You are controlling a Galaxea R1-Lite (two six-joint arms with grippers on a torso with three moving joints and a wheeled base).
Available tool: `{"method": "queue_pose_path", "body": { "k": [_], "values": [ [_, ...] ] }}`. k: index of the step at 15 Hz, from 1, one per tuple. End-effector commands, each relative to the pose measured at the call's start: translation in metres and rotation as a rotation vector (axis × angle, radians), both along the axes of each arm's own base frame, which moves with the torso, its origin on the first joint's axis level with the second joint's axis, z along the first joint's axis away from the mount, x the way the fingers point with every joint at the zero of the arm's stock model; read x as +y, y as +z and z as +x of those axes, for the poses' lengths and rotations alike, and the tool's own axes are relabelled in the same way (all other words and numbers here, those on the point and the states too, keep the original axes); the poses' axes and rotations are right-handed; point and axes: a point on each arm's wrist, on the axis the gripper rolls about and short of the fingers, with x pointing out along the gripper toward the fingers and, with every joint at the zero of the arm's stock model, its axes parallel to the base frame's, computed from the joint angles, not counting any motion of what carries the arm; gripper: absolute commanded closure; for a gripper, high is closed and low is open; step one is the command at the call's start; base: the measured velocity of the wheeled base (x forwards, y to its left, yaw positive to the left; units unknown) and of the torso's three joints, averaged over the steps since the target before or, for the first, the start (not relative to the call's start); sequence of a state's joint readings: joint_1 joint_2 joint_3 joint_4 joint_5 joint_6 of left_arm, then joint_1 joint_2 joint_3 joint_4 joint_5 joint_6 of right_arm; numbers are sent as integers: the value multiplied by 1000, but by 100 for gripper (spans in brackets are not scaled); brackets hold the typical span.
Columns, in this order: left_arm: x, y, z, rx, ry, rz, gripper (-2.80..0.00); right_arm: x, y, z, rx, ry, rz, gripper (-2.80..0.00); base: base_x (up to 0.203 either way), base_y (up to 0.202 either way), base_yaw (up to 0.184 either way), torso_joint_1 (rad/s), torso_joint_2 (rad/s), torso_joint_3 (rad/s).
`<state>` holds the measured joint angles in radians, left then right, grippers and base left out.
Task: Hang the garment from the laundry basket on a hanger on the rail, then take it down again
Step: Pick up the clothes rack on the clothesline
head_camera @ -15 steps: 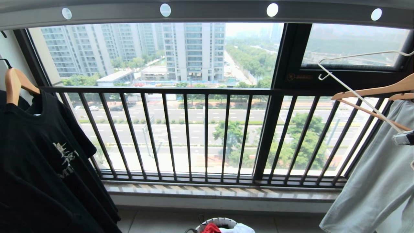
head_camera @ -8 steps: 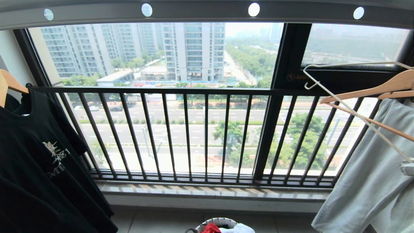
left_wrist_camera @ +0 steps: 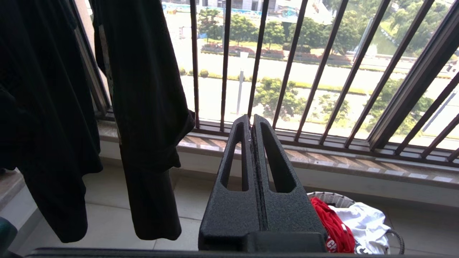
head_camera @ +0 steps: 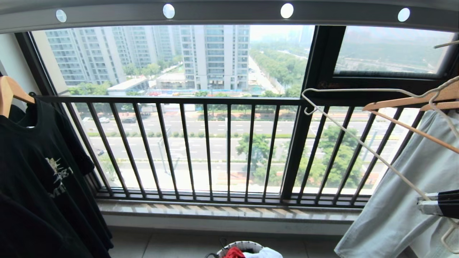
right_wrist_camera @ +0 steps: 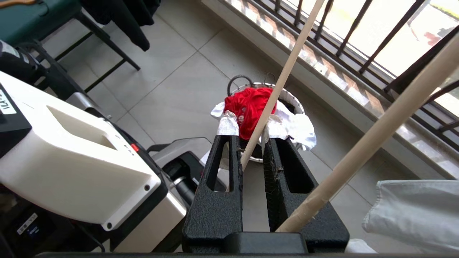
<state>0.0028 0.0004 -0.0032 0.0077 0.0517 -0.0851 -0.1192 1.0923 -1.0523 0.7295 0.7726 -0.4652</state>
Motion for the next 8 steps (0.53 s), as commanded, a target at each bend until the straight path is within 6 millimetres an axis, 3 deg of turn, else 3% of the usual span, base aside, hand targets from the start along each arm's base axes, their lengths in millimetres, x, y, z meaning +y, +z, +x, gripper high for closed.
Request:
{"method": "queue_pose_path", "body": {
  "k": [1,5,8],
  "values": [
    [0,0,0,0,1,-1,0,1,-17,14,96,71,79,0,0,0,0,0,0,0],
    [0,0,0,1,1,-1,0,1,-40,36,147,160,47,0,0,0,0,0,0,0],
    [0,0,0,1,1,-1,0,8,-48,47,174,228,60,0,0,0,0,0,0,0]
  ]
}}
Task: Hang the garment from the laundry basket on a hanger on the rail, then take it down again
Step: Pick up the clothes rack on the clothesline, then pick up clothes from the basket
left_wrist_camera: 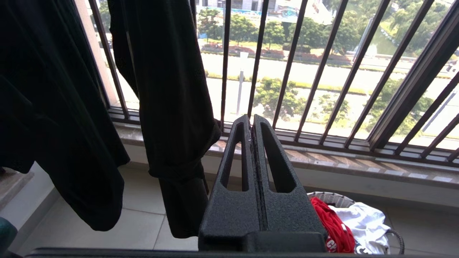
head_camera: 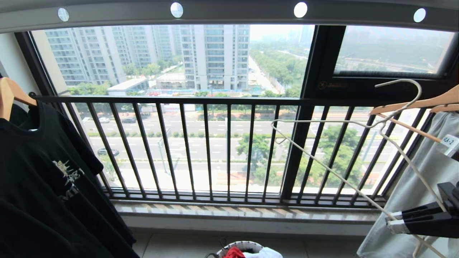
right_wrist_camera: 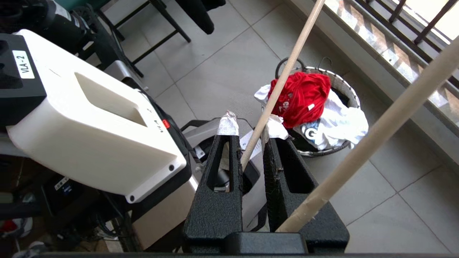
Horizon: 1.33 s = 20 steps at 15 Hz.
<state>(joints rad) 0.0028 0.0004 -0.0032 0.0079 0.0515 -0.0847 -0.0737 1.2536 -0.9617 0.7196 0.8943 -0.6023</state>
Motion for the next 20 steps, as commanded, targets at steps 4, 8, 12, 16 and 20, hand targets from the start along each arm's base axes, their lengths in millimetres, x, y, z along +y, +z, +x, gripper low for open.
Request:
{"method": "queue_pose_path", "body": {
  "k": [4,8,12,16,20],
  "values": [
    [0,0,0,1,1,-1,0,20,-13,35,-38,132,12,0,0,0,0,0,0,0],
    [0,0,0,1,1,-1,0,31,-20,45,-27,191,31,0,0,0,0,0,0,0],
    [0,0,0,1,1,-1,0,35,-26,58,-25,206,35,0,0,0,0,0,0,0],
    [0,0,0,1,1,-1,0,39,-34,66,-12,221,37,0,0,0,0,0,0,0],
    [0,0,0,1,1,-1,0,42,-36,65,-6,233,38,0,0,0,0,0,0,0]
  ]
}}
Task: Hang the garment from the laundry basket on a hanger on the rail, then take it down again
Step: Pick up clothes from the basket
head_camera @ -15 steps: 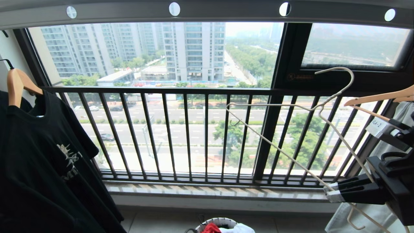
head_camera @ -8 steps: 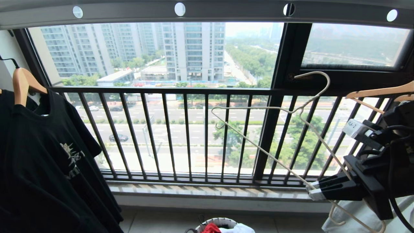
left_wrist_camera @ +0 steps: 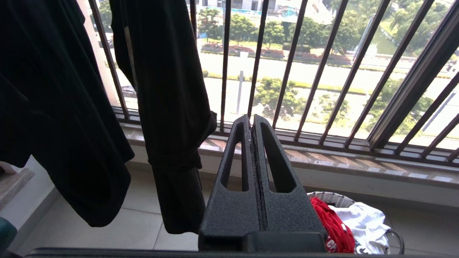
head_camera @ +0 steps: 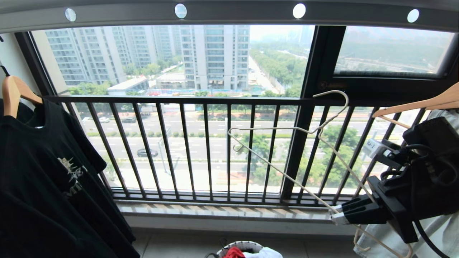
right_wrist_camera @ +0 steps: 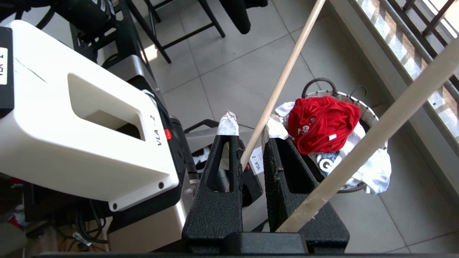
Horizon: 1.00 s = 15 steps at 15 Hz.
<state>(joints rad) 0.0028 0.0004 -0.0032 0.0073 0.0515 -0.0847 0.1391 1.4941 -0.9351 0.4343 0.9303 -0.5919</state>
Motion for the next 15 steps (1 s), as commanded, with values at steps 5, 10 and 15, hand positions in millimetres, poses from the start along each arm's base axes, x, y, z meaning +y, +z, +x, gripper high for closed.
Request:
{"method": "queue_pose_path", "body": {
  "k": [5,10,15],
  "values": [
    [0,0,0,2,1,-1,0,0,-1,0,3,7,3,0,0,0,0,-25,57,29],
    [0,0,0,2,1,-1,0,0,2,-3,-9,5,5,0,0,0,0,-136,302,154],
    [0,0,0,2,1,-1,0,-1,2,-3,-12,0,5,0,0,0,0,-144,312,167]
  ]
}}
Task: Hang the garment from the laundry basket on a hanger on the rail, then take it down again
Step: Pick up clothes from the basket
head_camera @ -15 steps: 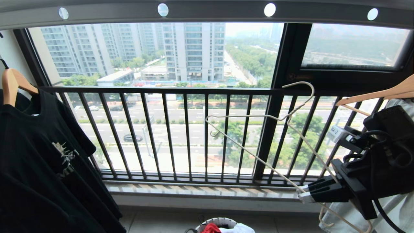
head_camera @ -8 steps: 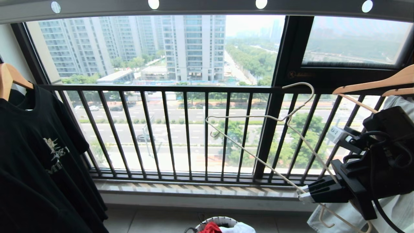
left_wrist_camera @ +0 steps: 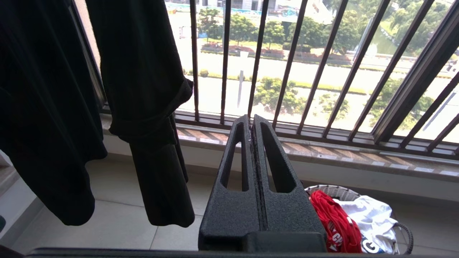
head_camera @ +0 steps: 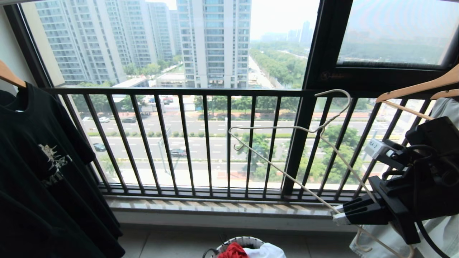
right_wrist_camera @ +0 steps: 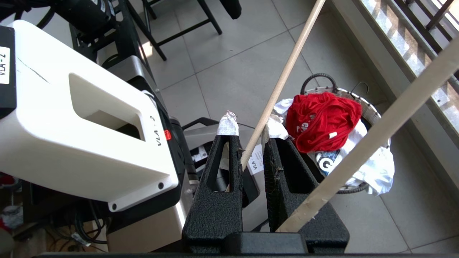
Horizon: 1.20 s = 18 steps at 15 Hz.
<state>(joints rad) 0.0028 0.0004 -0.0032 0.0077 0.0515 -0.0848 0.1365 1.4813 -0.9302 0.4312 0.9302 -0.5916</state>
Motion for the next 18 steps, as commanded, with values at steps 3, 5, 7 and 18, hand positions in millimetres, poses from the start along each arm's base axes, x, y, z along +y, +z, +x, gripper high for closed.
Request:
{"method": "queue_pose_path", "body": {
  "k": [3,5,7,18],
  "values": [
    [0,0,0,1,1,-1,0,0,1,-1,-5,3,4,0,0,0,0,-151,326,172],
    [0,0,0,1,1,-1,0,-1,3,-3,-12,2,5,0,0,0,0,-153,334,183],
    [0,0,0,1,1,-1,0,-1,2,-3,-9,3,5,0,0,0,0,-149,332,183],
    [0,0,0,1,1,-1,0,-2,10,-12,-44,-1,10,0,0,0,0,-198,453,253]
  ]
}}
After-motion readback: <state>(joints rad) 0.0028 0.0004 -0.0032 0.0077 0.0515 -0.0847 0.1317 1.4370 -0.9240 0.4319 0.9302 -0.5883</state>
